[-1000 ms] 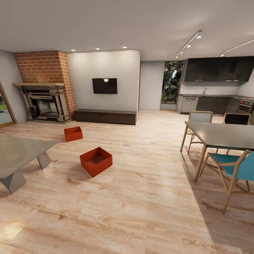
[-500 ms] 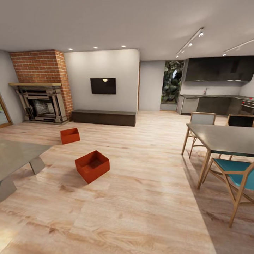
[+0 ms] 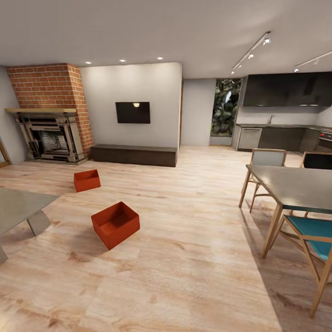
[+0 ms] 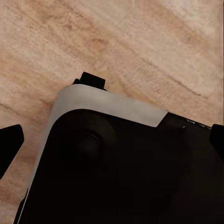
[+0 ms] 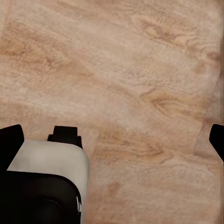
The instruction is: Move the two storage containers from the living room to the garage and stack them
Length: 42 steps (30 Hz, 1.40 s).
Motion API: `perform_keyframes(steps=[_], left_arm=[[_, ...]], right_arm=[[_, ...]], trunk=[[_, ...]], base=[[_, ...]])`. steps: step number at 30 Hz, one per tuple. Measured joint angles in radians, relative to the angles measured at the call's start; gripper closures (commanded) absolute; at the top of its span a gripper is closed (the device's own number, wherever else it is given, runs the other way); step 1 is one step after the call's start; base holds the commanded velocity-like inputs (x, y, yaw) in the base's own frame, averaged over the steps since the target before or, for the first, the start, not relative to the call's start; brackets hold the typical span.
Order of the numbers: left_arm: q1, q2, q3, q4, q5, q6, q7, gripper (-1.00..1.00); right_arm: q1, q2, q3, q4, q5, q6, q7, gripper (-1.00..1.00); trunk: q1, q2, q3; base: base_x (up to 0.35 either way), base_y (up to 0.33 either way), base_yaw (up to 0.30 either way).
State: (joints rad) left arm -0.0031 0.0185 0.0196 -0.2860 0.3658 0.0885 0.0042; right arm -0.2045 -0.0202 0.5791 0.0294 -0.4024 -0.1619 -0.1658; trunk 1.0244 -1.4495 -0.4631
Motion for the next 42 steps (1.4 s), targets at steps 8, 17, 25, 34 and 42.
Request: perform_keyframes(steps=[8,17,25,34,42], left_arm=[[0.000,0.000,0.000,0.000,0.000,0.000,0.000,-1.00],[0.000,0.001,0.000,0.000,0.001,0.000,0.000,-1.00],[0.000,0.000,0.000,0.000,0.001,0.000,0.000,-1.00],[0.000,0.000,0.000,0.000,0.001,0.001,0.000,-1.00],[0.000,0.000,0.000,0.000,0.002,0.002,0.001,-1.00]], right_arm=[[0.000,0.002,0.002,0.000,0.006,0.000,0.000,-1.00],[0.000,0.007,0.003,0.000,0.004,0.002,0.000,-1.00],[0.000,0.004,0.001,0.000,0.000,0.000,0.000,-1.00],[0.000,0.003,-0.001,0.000,0.000,0.000,0.000,-1.00],[0.000,0.001,-0.002,0.000,0.000,0.000,0.000,-1.00]], trunk=[[0.000,0.000,0.000],[0.000,0.000,0.000],[0.000,0.000,0.000],[0.000,0.000,0.000],[0.000,0.000,0.000]], base=[[0.326,-0.076,0.000],[0.326,-0.076,0.000],[0.326,-0.076,0.000],[0.326,-0.076,0.143],[0.326,-0.076,0.261]])
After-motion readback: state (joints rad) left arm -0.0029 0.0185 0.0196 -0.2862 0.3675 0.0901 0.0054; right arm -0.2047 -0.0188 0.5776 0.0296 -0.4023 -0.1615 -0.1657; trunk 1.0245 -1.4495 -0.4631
